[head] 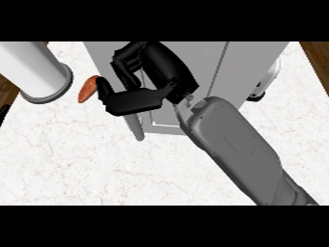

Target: Pick up the wine, place it into the cabinet and close the cabinet

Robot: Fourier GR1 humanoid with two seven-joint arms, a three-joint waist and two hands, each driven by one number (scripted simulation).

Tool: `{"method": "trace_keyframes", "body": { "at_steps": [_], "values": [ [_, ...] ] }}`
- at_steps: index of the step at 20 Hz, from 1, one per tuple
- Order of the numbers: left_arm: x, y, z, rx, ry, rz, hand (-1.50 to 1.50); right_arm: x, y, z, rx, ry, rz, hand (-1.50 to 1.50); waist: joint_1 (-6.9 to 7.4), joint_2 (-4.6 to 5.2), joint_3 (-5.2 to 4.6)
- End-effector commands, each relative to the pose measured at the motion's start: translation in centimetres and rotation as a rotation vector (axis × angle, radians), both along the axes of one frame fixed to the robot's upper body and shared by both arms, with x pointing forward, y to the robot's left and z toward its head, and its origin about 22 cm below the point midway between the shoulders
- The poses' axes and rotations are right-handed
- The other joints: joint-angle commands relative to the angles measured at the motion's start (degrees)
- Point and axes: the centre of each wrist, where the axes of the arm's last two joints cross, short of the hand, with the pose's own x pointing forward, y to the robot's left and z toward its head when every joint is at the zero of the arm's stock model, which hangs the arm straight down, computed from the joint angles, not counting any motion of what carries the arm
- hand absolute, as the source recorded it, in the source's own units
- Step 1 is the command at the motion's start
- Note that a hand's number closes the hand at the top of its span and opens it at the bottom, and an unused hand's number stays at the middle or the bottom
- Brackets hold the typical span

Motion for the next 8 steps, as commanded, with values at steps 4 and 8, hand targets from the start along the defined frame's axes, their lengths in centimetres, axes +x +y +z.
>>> {"method": "trace_keyframes", "body": {
  "at_steps": [4,8],
  "values": [
    [1.2,-0.7,0.3,0.003,-0.004,-0.017,-1.5,4.0,-5.2,-2.2,-0.041,0.025,-0.178,1.5,-1.16,2.43,0.61],
    [1.3,-0.7,0.5,0.005,-0.006,-0.037,-1.5,4.7,-4.7,-1.3,-0.027,0.034,-0.182,1.5,-0.45,2.54,0.57]
  ]
}}
